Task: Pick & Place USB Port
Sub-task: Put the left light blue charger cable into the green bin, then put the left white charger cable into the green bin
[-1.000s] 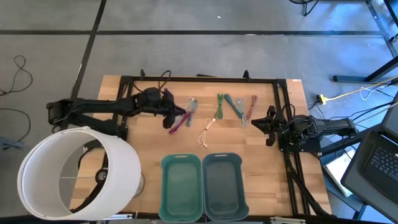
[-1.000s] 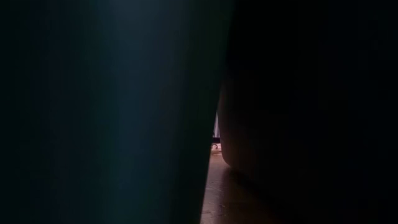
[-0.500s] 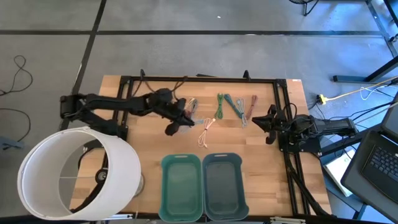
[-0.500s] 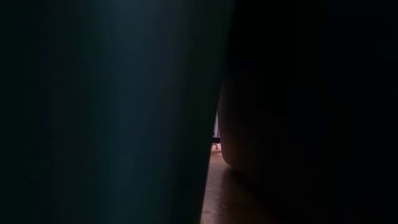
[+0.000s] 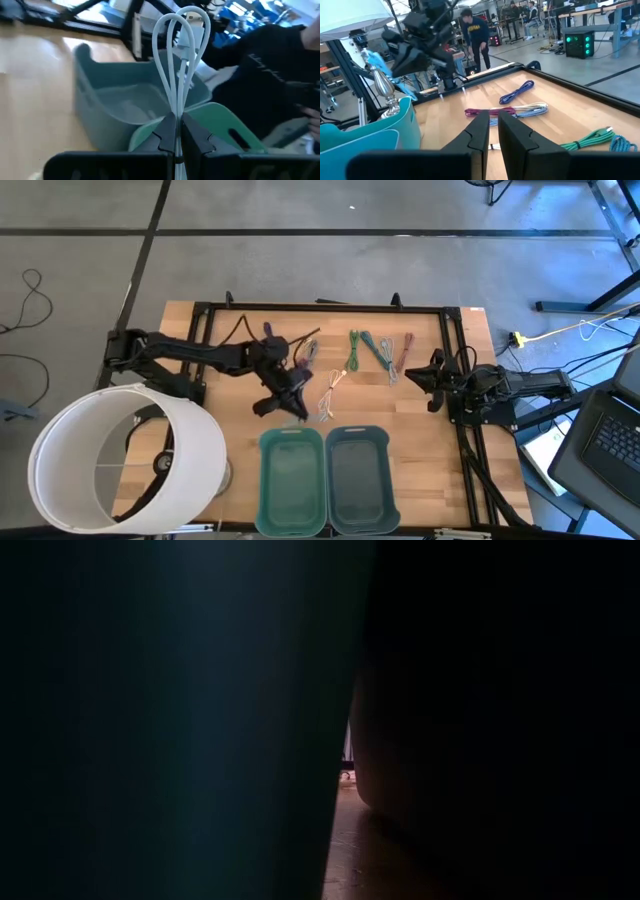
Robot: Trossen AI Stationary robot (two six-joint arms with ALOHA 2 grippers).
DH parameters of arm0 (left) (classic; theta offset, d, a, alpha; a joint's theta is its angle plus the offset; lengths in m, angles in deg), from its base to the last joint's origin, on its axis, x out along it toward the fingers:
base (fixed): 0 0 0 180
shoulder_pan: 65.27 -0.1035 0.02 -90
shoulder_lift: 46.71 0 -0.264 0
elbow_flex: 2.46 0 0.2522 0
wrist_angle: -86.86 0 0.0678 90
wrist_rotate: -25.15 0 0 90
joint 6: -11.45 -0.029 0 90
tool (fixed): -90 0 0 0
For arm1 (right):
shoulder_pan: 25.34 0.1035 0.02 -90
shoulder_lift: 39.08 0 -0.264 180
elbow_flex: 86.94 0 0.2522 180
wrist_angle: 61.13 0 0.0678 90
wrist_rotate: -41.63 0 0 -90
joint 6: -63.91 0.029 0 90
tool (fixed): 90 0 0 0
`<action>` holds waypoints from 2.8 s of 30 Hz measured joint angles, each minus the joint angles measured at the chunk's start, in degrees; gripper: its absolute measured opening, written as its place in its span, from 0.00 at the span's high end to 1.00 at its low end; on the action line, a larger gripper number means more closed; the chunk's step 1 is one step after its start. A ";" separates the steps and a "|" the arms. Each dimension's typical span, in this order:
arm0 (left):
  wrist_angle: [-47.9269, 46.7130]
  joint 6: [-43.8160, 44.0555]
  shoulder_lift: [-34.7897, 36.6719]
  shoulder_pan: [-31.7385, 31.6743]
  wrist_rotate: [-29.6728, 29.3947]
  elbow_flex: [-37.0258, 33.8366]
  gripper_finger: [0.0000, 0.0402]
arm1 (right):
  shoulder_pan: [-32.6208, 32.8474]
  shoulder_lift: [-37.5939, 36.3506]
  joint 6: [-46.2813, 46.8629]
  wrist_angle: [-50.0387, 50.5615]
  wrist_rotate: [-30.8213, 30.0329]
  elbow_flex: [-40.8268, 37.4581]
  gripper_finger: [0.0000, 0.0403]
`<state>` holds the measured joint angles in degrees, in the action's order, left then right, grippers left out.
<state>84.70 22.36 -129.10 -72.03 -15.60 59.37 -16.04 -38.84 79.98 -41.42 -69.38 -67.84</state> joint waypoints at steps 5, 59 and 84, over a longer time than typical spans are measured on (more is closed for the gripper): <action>-1.99 0.53 0.00 4.95 -0.02 1.15 0.99 | 0.00 -0.01 0.00 0.00 0.03 0.00 0.89; -30.57 -34.40 -13.22 19.49 -40.32 9.18 0.97 | -0.01 0.00 -5.79 0.20 -10.47 0.00 0.89; -47.67 -35.22 -12.76 22.79 -71.57 26.99 0.87 | 0.00 0.00 -2.80 3.80 -9.02 0.00 0.89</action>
<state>37.03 -12.86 -141.86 -49.24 -87.16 86.37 -16.04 -38.84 77.19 -37.61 -78.39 -67.84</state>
